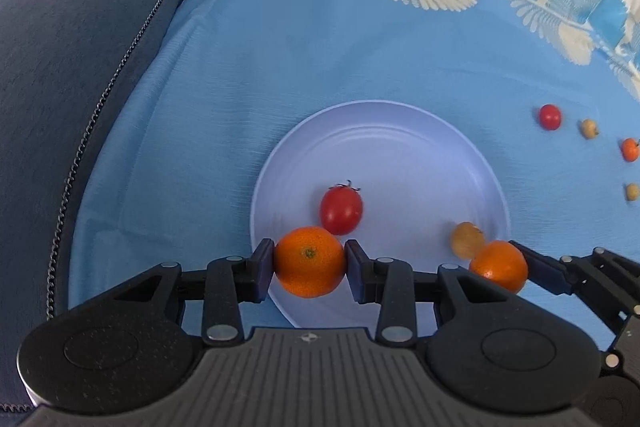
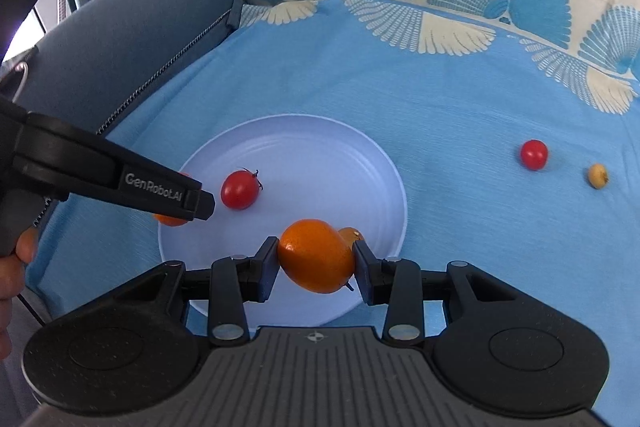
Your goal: Organize fruits
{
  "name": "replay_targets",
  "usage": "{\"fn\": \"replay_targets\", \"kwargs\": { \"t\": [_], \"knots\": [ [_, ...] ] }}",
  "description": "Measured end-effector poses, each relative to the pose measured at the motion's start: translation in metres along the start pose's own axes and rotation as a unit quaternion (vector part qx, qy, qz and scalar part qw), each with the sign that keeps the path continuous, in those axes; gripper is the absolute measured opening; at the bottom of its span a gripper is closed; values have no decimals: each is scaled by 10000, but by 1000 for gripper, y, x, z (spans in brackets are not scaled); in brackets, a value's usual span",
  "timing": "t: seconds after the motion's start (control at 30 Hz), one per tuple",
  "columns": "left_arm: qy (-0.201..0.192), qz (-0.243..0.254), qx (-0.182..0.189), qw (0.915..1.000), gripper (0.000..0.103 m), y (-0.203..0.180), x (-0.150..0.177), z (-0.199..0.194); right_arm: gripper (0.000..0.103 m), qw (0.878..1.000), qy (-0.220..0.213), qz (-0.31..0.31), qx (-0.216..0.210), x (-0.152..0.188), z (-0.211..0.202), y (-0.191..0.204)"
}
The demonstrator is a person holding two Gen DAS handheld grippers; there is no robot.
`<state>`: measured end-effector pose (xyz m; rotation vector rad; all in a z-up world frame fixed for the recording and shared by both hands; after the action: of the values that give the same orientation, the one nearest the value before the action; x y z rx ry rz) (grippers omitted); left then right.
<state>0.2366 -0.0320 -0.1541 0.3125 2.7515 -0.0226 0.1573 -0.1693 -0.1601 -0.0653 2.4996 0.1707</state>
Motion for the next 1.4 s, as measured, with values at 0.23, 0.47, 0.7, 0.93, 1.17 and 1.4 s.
{"fn": "replay_targets", "kwargs": {
  "t": [0.23, 0.47, 0.7, 0.93, 1.17, 1.4],
  "knots": [
    [-378, -51, -11, 9993, 101, 6, -5, -17, 80, 9999, -92, -90, -50, -9, -2, 2],
    [-263, -229, -138, 9993, 102, 10, 22, -43, 98, 9999, -21, 90, 136, -1, -39, 0],
    [-333, -353, -288, 9984, 103, 10, 81, -82, 100, 9979, -6, 503, 402, 33, -90, 5],
    [-677, -397, -298, 9965, 103, 12, 114, -126, 102, 9913, -739, 712, 822, 63, -150, 15],
    [-960, -418, -218, 9943, 103, 9, 133, -157, 102, 9915, -920, 648, 661, 86, -184, 27],
    [-1193, -280, -219, 9922, 103, -2, 149, -177, 102, 9873, -1262, 652, 710, 94, -210, 33]
  ]
}}
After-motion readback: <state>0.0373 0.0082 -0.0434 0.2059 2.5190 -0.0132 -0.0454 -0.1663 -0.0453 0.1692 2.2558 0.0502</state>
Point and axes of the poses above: each gripper's, at about its wrist camera, not at the fingertips, and z roughly the way its jaws point, y to its left, x to its underside, the point moved 1 cm from there along z, roughly the way its jaws point, and after that the axes turned 2 degrees about y, right-handed, at the moved point
